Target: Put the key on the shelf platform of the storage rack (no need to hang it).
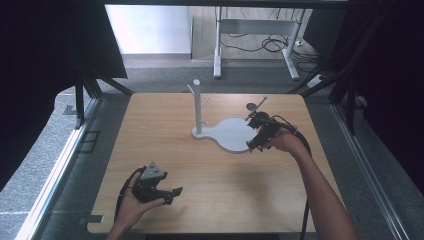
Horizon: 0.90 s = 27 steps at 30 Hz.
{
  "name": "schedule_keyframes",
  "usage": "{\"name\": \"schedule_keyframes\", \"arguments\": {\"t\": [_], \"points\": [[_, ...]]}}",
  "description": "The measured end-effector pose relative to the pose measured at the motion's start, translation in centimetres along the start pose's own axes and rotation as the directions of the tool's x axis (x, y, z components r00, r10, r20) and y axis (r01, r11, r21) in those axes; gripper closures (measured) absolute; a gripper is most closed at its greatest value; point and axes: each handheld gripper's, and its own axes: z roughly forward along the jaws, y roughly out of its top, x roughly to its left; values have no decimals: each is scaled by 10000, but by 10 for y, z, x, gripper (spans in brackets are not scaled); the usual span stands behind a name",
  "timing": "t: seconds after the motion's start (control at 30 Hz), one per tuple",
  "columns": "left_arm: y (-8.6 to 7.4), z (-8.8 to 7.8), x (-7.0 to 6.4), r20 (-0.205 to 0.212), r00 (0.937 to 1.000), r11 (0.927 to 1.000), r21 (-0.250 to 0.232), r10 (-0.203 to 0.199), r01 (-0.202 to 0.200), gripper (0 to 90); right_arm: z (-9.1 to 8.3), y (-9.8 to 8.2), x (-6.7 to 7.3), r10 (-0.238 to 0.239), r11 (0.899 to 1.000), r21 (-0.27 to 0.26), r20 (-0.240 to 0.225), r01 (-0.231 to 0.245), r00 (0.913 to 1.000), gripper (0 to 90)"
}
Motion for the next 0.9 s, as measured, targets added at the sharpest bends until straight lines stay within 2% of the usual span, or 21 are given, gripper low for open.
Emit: {"name": "schedule_keyframes", "arguments": {"t": [0.47,0.6,0.7,0.9], "points": [[0,0,0,17,10000,10000,3,6,-6,207,5,16,-9,192,9998,87,-56,-192,9998,622],[0,0,1,4,10000,10000,27,16,-16,206,5,20,-12,247,9997,-45,-40,-247,9997,622],[0,1,1,21,10000,10000,44,-14,14,206,4,24,-16,466,9985,-272,-146,-470,9988,622],[0,1,0,38,10000,10000,32,-37,36,207,8,31,-21,563,9983,-166,-73,-564,9984,622]]}}
